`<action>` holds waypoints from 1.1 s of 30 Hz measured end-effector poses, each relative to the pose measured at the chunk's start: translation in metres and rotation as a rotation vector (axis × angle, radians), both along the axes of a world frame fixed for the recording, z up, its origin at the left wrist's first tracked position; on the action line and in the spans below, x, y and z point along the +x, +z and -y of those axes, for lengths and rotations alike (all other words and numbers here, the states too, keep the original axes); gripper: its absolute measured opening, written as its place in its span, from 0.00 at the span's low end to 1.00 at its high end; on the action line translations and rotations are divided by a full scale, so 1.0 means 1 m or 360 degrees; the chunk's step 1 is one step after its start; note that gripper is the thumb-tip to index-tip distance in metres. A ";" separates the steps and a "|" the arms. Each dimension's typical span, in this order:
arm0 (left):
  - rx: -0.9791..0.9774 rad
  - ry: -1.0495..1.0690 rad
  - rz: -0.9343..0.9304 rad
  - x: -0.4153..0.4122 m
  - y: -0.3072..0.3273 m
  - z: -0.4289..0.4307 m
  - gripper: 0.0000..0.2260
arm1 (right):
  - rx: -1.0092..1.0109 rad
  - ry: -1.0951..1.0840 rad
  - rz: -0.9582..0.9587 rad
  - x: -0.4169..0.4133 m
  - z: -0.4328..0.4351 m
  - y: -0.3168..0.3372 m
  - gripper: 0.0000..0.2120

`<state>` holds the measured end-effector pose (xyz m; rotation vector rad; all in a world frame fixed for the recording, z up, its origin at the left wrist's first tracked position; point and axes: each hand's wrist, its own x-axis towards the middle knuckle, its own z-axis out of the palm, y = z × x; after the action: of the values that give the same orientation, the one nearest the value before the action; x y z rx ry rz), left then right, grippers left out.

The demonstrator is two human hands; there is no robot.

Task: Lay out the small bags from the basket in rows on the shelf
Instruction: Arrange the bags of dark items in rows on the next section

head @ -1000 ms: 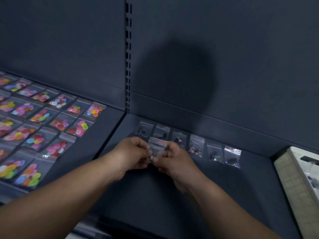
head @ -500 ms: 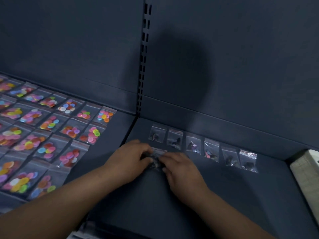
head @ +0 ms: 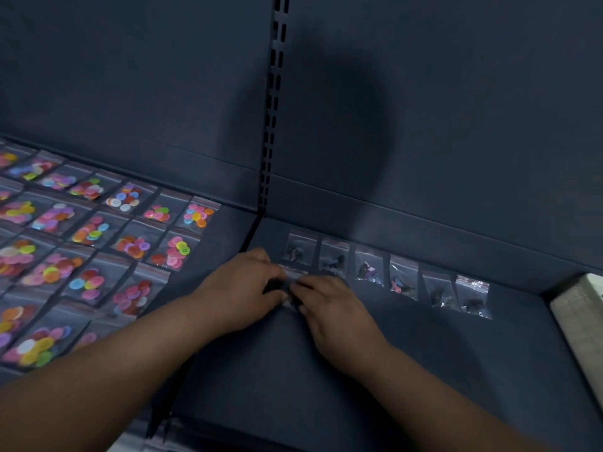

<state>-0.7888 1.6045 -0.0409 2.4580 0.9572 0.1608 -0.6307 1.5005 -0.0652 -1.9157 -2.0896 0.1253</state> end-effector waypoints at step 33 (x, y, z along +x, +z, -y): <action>0.0480 -0.0859 0.0208 0.316 0.076 0.220 0.23 | -0.0091 -0.1211 0.0045 0.294 0.274 0.093 0.21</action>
<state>-0.4728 1.3846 0.0349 2.8405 0.2017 0.2901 -0.3364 1.2265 0.0276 -2.6015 -1.2469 -0.0132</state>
